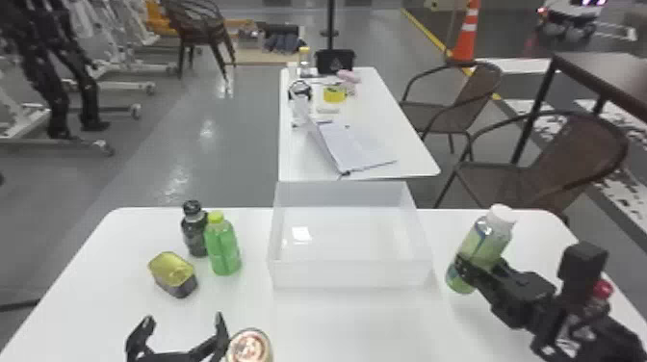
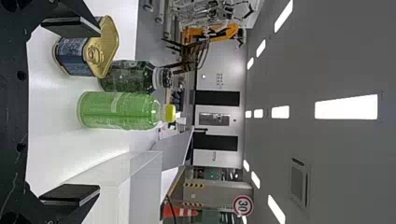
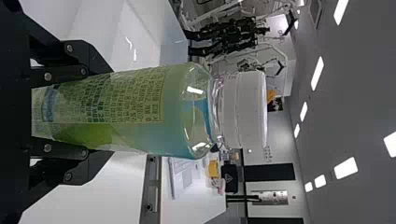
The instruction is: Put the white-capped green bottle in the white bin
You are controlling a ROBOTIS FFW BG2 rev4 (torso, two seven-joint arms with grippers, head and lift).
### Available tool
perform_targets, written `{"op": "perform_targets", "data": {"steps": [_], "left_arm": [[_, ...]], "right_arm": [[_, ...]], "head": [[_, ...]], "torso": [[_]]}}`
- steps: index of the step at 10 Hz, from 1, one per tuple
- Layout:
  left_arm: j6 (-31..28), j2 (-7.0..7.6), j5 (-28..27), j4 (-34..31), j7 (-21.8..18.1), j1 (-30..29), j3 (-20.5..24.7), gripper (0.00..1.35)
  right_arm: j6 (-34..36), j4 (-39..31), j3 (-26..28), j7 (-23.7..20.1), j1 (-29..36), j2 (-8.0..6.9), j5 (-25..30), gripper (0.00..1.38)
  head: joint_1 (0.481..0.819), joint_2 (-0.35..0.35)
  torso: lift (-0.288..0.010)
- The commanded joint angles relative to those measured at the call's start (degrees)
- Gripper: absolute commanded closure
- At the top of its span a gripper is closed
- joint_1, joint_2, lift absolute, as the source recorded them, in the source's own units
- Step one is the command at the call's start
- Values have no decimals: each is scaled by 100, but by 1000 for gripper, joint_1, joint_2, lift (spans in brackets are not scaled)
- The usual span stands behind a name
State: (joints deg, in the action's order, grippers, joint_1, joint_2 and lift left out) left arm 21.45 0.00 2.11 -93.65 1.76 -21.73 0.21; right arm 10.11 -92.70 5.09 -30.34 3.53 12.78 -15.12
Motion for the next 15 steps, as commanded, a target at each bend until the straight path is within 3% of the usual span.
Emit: {"op": "perform_targets", "data": {"steps": [1,5,8,12,15], "left_arm": [[0,-15,9,13,0,11,-12,125],[-9,-15,62,57,0,46,-56,125],[-9,-15,79,93,0,82,-82,125],[-26,-15,123,128,0,125,-153,125],[-26,-15,150,154,0,161,-188,125]], "right_arm": [[149,-72,-8,29,-274,-56,-17,868],[-36,561,-448,240,-1100,94,-44,869],[-774,1826,-1019,213,-1812,-65,-114,868],[-1495,3461,-1239,-508,-2849,-214,-351,869],[-1600,4322,-1441,-912,-3201,-249,-580,869]], "head": [[549,0],[549,0],[549,0],[549,0],[549,0]], "torso": [[-100],[-100],[-100],[-100],[-100]]}}
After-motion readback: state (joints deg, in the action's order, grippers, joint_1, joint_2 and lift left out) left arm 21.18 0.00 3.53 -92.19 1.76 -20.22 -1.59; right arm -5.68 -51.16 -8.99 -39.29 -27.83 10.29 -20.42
